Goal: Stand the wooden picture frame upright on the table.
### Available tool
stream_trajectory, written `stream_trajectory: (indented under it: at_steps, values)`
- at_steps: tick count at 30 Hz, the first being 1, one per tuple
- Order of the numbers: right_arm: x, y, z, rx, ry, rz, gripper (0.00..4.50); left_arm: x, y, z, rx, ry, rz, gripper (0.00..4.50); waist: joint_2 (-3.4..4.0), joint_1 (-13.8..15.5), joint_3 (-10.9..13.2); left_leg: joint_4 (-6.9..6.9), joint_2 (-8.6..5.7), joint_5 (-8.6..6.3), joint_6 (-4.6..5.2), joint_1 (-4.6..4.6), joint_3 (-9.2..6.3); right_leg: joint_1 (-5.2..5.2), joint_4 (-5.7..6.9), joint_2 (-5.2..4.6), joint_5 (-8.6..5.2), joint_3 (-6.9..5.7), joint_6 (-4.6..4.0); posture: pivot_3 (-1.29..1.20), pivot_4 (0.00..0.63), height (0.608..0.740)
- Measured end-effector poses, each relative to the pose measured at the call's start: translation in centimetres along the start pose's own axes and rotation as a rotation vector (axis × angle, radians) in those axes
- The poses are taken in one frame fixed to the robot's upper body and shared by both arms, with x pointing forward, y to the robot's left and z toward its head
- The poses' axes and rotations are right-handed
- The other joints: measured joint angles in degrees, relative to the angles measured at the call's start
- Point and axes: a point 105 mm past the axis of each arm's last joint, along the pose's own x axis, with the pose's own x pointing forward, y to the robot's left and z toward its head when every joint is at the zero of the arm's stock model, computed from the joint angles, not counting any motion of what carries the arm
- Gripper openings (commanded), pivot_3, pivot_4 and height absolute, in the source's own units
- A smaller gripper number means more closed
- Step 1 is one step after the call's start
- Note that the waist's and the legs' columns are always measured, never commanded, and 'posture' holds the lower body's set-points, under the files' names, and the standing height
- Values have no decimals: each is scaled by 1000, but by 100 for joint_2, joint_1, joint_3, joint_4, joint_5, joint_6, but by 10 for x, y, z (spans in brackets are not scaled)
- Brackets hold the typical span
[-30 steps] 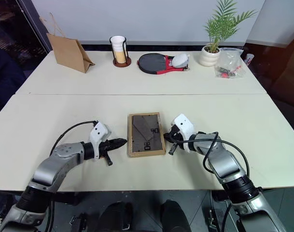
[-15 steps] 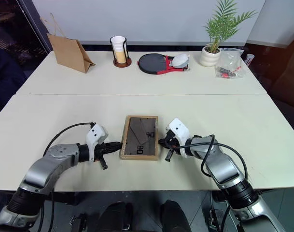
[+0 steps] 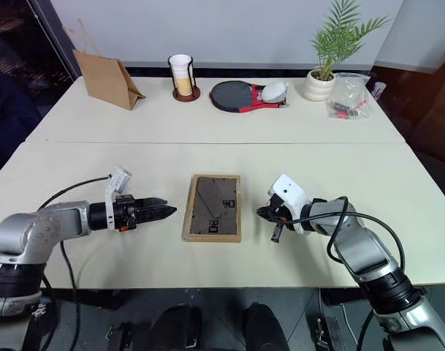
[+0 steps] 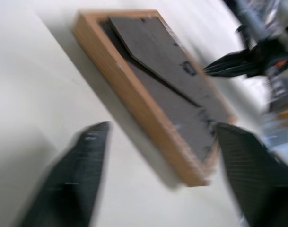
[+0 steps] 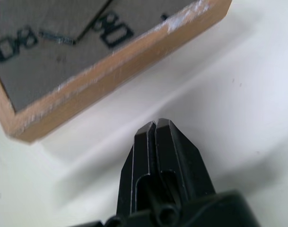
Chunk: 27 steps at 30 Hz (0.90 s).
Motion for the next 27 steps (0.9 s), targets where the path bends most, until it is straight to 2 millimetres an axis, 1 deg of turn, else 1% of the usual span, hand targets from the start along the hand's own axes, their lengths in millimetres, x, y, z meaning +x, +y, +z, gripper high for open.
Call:
stream_trajectory:
  at_steps: [1,5,9,13,18,23,25,26,27]
  values:
    - [1,1,0,-11,5,4,0,1,0,0,-44,13,-3,4441,0,-1,0,2,-3,0,0,0,-1,0,2,3,0,0,0,0,150,740]
    - [7,8,-2,-29,21,26,0,5,4,-3,-128,75,29,4441,0,0,0,6,-4,0,0,0,-1,0,7,2,0,0,0,0,150,740]
    - [17,10,4,-46,7,37,0,18,5,-13,-193,129,42,4441,-1,-5,0,12,-3,0,0,1,0,1,11,-1,0,2,-1,0,150,740]
    - [31,20,17,-59,-31,84,0,27,4,-11,-192,135,54,4441,0,10,-1,14,-4,1,-1,6,-2,2,24,-1,0,2,-1,0,150,740]
    - [44,30,29,-76,-60,145,0,31,4,-13,-198,132,46,4441,0,12,-2,17,-3,1,-2,7,-2,4,25,-8,0,3,-2,0,150,740]
    - [49,31,38,-83,-77,163,0,33,4,-14,-219,117,31,4441,2,31,-5,17,-5,1,-2,7,-4,8,25,-12,0,2,-2,0,150,740]
    - [50,31,40,-87,-82,166,0,33,5,-14,-237,105,22,3893,3,32,-6,17,-5,1,-2,8,-6,10,24,-13,-1,1,-2,0,150,740]
    - [50,31,41,-89,-81,167,0,33,7,-15,-247,104,25,3543,3,31,-6,17,-6,1,-2,8,-5,10,24,-14,-1,1,-2,0,150,740]
    - [50,31,40,-90,-79,167,0,33,9,-17,-264,103,27,3073,3,29,-6,17,-6,1,-2,8,-5,9,23,-14,-1,1,-2,0,150,740]
